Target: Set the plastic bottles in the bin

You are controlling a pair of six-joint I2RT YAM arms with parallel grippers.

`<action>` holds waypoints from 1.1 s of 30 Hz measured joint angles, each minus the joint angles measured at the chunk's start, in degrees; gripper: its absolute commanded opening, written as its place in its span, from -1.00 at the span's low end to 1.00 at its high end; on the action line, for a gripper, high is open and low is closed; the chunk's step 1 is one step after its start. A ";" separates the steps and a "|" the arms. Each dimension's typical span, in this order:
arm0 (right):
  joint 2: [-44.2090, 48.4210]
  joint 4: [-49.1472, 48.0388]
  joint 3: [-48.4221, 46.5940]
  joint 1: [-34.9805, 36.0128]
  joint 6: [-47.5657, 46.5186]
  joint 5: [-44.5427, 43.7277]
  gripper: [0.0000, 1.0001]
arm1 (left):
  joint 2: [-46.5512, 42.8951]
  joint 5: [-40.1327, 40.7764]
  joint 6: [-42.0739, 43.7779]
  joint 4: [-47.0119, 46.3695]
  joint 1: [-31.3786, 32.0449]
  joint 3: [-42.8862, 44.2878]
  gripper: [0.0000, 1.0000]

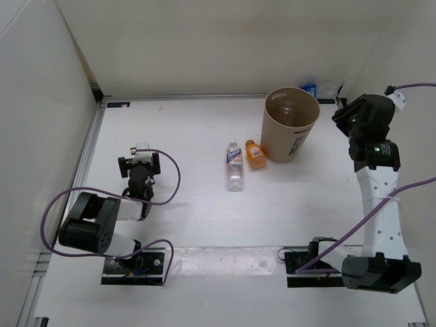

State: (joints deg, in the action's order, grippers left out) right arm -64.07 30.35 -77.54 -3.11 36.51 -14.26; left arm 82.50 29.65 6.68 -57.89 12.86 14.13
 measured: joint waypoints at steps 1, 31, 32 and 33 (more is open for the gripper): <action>0.00 0.00 0.11 -0.11 0.11 0.31 -0.16 | 0.00 -0.02 0.00 0.00 0.00 0.00 1.00; 1.22 0.15 4.46 -2.71 1.44 3.37 -0.08 | 0.00 0.00 0.00 0.00 0.00 0.00 1.00; 1.25 0.11 4.59 -2.80 1.46 3.50 -0.05 | 0.00 0.00 0.00 0.00 0.00 0.00 1.00; 1.25 0.13 4.70 -2.84 1.53 3.63 -0.05 | 0.00 0.00 0.00 0.00 0.00 0.00 1.00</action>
State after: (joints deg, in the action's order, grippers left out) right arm -62.83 30.48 -72.84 -5.96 38.04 -10.63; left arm 82.50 29.65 6.68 -57.89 12.86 14.13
